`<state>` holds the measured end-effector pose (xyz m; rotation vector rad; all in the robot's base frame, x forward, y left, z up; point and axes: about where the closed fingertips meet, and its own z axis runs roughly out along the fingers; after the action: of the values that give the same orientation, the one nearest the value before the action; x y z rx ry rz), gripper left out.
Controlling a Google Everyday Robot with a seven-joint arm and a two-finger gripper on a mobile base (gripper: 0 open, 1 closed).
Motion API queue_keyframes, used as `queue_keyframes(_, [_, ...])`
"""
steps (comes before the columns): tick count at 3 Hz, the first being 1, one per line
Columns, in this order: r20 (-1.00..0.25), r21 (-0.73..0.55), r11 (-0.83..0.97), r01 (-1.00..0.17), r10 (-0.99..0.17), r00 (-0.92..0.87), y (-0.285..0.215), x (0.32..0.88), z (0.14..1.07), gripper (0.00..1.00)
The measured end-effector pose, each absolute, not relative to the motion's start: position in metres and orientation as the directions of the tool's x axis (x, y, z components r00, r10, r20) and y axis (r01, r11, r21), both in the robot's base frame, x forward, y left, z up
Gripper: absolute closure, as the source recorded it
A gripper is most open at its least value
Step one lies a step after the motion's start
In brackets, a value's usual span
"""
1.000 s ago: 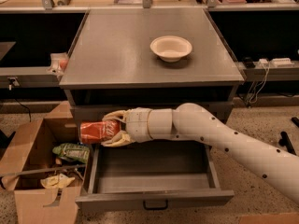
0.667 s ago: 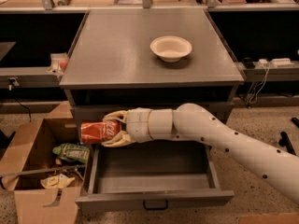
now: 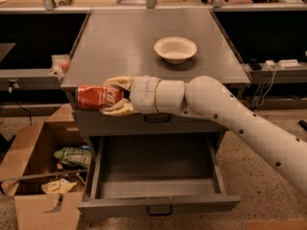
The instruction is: Pick coke can from middle drawer and place on counter
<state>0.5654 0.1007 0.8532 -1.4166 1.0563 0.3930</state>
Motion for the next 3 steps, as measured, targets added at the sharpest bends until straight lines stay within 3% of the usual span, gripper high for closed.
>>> queue_keyframes(3, [-0.872, -0.438, 0.316, -0.842, -0.375, 0.313, 0.117, 0.665, 0.906, 1.0])
